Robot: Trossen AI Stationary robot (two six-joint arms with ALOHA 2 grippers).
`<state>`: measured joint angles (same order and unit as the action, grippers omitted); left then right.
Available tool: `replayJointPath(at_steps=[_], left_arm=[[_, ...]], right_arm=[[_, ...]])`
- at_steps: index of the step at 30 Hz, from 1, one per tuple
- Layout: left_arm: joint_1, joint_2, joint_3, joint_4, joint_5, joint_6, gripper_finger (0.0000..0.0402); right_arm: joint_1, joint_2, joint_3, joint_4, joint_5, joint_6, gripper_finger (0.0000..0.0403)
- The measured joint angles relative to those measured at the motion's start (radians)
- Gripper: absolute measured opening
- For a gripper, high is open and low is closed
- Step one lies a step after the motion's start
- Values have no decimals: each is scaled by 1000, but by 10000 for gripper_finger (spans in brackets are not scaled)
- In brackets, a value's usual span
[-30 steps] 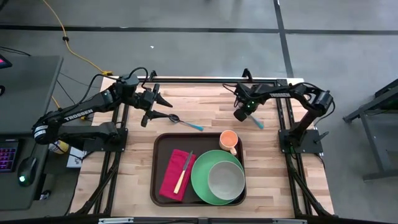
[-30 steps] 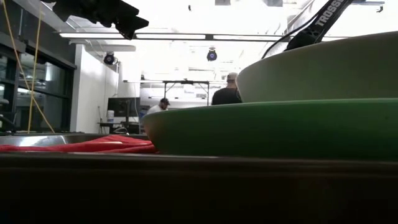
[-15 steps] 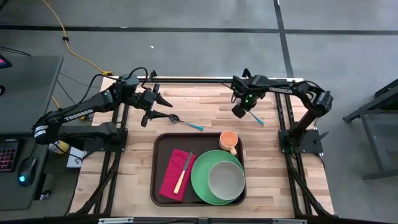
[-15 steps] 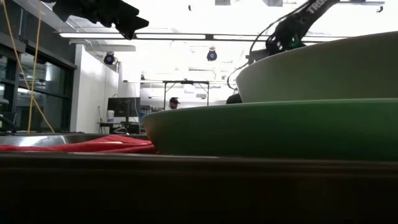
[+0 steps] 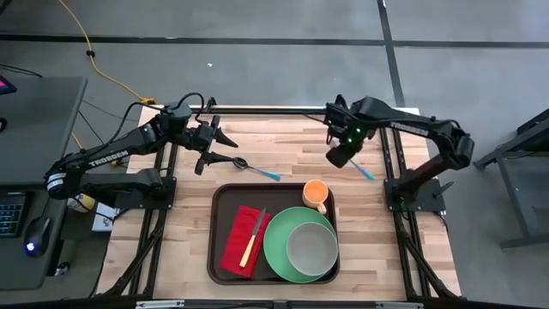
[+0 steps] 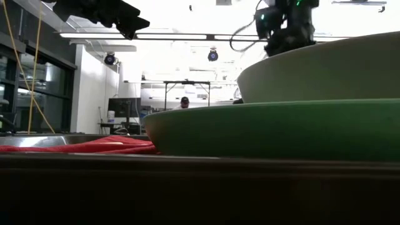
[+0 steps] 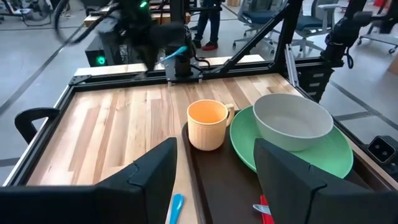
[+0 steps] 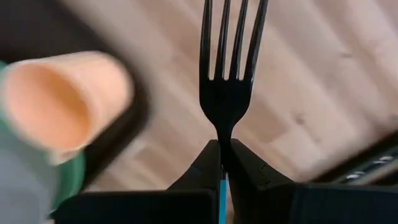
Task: Set up tray
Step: Put the blue fork to the left of the yellow knife on the red napkin on the brown serving tray
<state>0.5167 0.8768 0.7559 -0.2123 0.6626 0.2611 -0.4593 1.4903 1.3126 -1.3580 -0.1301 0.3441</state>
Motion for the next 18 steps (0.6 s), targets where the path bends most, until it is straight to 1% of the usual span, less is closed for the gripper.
replayJointPath(at_steps=[6,9,12,15,18], left_arm=[[0,0,0,0,-1,0,241],[0,0,0,0,-1,0,241],[0,0,0,0,-1,-4,241],[0,0,0,0,-1,-11,241],[0,0,0,0,-1,-31,241]], right_arm=[[153,-77,-8,6,-124,143,0],[263,-108,-8,77,-165,247,0],[391,-128,-8,218,-186,371,0],[516,-134,-8,377,-172,467,0],[627,-132,-8,540,-91,552,0]])
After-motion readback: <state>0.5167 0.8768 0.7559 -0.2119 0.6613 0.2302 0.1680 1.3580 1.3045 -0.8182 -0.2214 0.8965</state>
